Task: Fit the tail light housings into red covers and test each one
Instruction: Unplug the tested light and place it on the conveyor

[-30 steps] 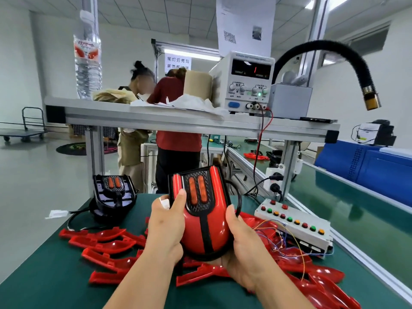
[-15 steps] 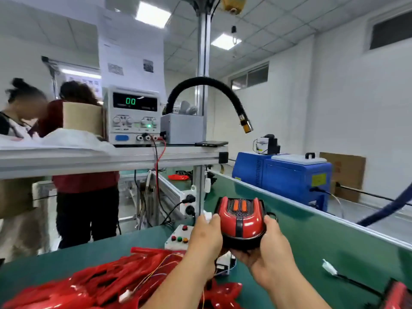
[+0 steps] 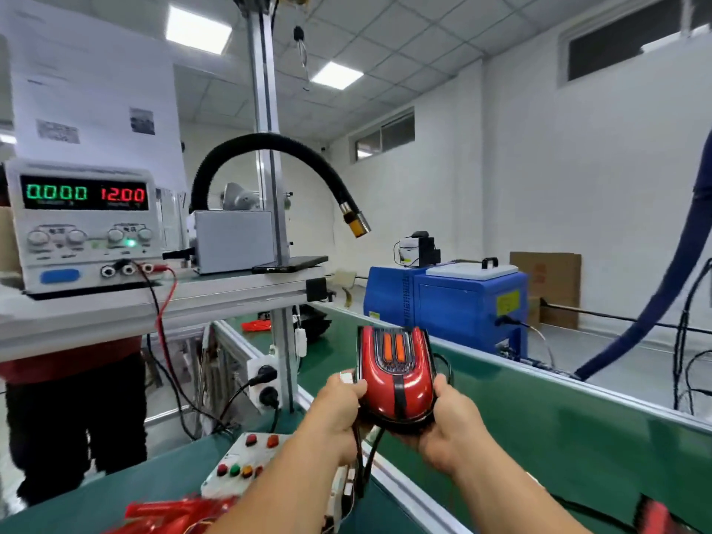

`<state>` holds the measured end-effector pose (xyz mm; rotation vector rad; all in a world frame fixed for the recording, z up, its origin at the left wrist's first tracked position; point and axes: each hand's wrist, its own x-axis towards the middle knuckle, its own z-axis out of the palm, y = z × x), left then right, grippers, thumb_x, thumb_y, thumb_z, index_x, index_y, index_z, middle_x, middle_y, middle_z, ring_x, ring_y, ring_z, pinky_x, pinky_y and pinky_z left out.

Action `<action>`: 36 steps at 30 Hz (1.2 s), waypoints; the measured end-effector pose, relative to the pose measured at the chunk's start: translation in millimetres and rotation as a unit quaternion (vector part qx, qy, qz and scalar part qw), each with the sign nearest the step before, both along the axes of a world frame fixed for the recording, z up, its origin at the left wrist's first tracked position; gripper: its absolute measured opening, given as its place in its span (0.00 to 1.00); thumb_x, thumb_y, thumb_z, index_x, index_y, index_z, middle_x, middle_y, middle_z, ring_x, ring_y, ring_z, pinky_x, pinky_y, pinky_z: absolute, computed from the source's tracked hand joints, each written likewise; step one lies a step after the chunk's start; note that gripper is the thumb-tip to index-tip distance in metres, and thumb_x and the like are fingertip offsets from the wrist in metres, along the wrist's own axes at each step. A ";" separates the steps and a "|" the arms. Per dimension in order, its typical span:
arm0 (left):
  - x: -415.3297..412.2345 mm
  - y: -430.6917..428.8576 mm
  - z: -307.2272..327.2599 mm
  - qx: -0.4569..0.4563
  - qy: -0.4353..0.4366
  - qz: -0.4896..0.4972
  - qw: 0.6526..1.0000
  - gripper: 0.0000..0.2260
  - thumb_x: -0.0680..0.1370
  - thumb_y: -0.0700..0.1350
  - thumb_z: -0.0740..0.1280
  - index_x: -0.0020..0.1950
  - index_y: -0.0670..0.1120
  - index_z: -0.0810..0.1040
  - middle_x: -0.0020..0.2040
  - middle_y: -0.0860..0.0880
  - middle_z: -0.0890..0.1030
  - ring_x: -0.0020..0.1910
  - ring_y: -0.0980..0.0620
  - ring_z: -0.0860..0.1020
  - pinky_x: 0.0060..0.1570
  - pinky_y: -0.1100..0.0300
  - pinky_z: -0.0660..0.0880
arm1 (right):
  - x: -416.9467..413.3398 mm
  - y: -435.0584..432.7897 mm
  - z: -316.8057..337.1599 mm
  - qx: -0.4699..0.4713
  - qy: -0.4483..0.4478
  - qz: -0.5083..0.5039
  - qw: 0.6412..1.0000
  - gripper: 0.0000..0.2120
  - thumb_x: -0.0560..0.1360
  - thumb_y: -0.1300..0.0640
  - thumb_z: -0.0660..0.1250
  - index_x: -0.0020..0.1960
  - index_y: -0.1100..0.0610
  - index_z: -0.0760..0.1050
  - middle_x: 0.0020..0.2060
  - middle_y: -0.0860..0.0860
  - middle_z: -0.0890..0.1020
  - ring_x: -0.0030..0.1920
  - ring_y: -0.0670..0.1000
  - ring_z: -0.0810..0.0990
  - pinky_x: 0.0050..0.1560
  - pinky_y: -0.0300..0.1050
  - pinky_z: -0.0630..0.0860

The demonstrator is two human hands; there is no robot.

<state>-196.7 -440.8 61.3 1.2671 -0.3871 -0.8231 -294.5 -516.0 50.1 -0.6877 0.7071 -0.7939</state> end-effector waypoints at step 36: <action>9.7 -31.5 -12.1 -0.098 -0.105 -0.031 0.989 0.11 0.82 0.33 0.59 0.57 0.48 0.74 0.52 0.43 0.82 0.50 0.48 0.79 0.52 0.57 0.79 | 13.8 -49.0 -25.7 -0.163 -0.076 -0.065 0.982 0.17 0.84 0.48 0.51 0.72 0.49 0.61 0.60 0.51 0.77 0.54 0.50 0.81 0.44 0.47 0.81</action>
